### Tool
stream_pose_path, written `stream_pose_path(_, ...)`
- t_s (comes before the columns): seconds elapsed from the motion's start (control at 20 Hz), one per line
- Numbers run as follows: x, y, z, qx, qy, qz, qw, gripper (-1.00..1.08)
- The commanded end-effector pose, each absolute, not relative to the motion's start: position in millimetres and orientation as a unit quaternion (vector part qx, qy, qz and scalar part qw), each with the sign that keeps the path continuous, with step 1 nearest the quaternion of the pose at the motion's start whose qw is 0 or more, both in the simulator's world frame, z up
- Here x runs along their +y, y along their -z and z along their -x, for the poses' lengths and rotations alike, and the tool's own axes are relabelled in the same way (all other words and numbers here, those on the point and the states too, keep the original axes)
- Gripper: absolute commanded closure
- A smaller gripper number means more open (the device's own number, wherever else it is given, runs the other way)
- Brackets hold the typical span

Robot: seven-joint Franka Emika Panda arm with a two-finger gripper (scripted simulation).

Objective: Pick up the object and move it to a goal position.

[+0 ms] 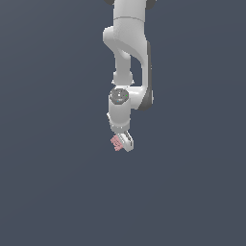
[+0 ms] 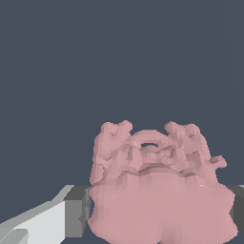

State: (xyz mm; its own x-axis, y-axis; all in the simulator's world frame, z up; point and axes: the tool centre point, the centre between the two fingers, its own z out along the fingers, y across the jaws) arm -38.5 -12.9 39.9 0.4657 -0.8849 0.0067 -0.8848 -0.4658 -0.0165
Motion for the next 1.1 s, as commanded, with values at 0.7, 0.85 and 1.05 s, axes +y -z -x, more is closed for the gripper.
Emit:
stream_pose_path(0.7,-12,-48,35,0.519,0.010,0.855,0.006,1.08)
stream_pose_path(0.85,-5,-61,33,0.519,0.010,0.855,0.005,1.08)
stream_pose_path(1.05,10,-84,29,0.518,0.008,0.855,0.004,1.08)
